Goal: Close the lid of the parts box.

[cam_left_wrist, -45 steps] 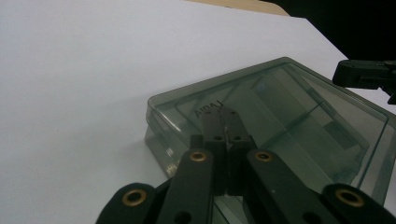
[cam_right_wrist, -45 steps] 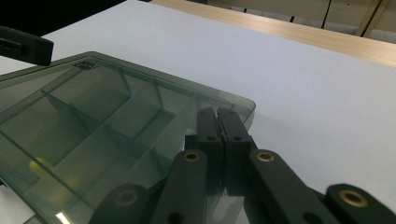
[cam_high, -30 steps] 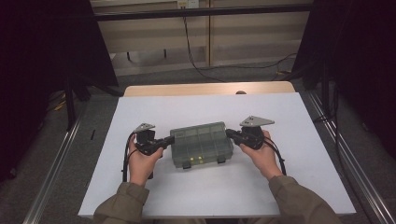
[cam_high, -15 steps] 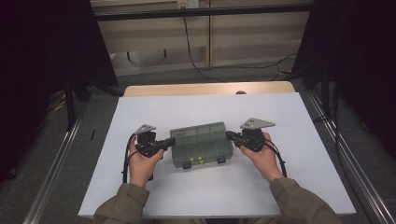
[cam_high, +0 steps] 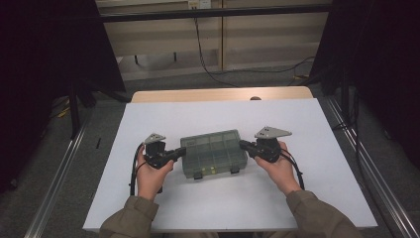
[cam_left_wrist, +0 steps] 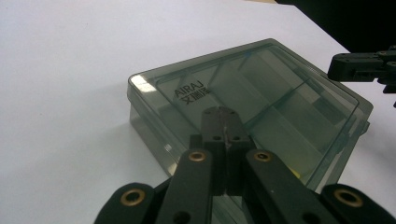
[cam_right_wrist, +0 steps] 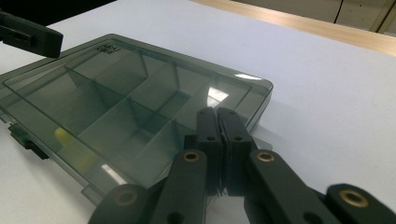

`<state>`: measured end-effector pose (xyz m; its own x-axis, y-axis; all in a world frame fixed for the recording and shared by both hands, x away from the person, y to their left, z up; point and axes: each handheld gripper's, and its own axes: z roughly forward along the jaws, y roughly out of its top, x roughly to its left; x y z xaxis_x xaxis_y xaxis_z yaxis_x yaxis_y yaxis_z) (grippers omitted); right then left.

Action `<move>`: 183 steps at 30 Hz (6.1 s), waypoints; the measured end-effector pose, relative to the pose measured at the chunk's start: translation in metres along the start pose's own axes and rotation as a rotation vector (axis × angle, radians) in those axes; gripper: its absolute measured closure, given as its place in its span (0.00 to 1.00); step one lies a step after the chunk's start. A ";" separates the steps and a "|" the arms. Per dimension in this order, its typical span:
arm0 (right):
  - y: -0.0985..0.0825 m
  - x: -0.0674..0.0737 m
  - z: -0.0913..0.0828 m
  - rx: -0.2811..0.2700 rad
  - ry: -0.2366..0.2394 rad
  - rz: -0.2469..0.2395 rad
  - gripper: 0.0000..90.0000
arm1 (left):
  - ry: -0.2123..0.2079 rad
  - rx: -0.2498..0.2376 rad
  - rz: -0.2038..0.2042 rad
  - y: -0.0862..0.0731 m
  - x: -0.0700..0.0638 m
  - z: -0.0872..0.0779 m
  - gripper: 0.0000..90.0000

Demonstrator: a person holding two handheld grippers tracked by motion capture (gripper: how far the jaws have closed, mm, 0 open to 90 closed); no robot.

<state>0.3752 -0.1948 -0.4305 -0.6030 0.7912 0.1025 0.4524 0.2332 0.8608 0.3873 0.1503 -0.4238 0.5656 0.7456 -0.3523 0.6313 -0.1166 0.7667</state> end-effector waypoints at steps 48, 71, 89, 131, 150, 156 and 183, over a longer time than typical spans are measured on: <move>-0.009 0.011 -0.006 0.001 0.019 -0.048 0.98 | -0.030 0.016 0.051 -0.012 -0.012 -0.007 1.00; -0.013 0.013 -0.011 -0.004 0.016 -0.076 0.98 | -0.037 0.017 0.086 -0.017 -0.021 -0.006 1.00; -0.019 0.019 -0.010 0.000 -0.005 -0.117 1.00 | -0.011 0.025 0.133 -0.025 -0.027 -0.005 1.00; -0.017 0.018 -0.025 -0.085 0.034 0.015 0.42 | -0.086 -0.120 0.156 -0.020 -0.030 -0.019 0.56; -0.018 0.015 -0.036 -0.111 0.019 0.020 0.12 | -0.118 -0.174 0.201 -0.024 -0.023 -0.026 0.10; -0.022 0.013 -0.039 -0.120 0.018 0.030 0.09 | -0.113 -0.178 0.207 -0.026 -0.021 -0.028 0.08; -0.045 -0.002 -0.073 -0.163 -0.019 0.053 0.07 | -0.133 -0.224 0.237 -0.038 -0.005 -0.048 0.05</move>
<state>0.3078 -0.2479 -0.4335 -0.5679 0.8107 0.1422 0.3697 0.0969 0.9241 0.3352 0.1820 -0.4251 0.7559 0.6214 -0.2059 0.3503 -0.1183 0.9291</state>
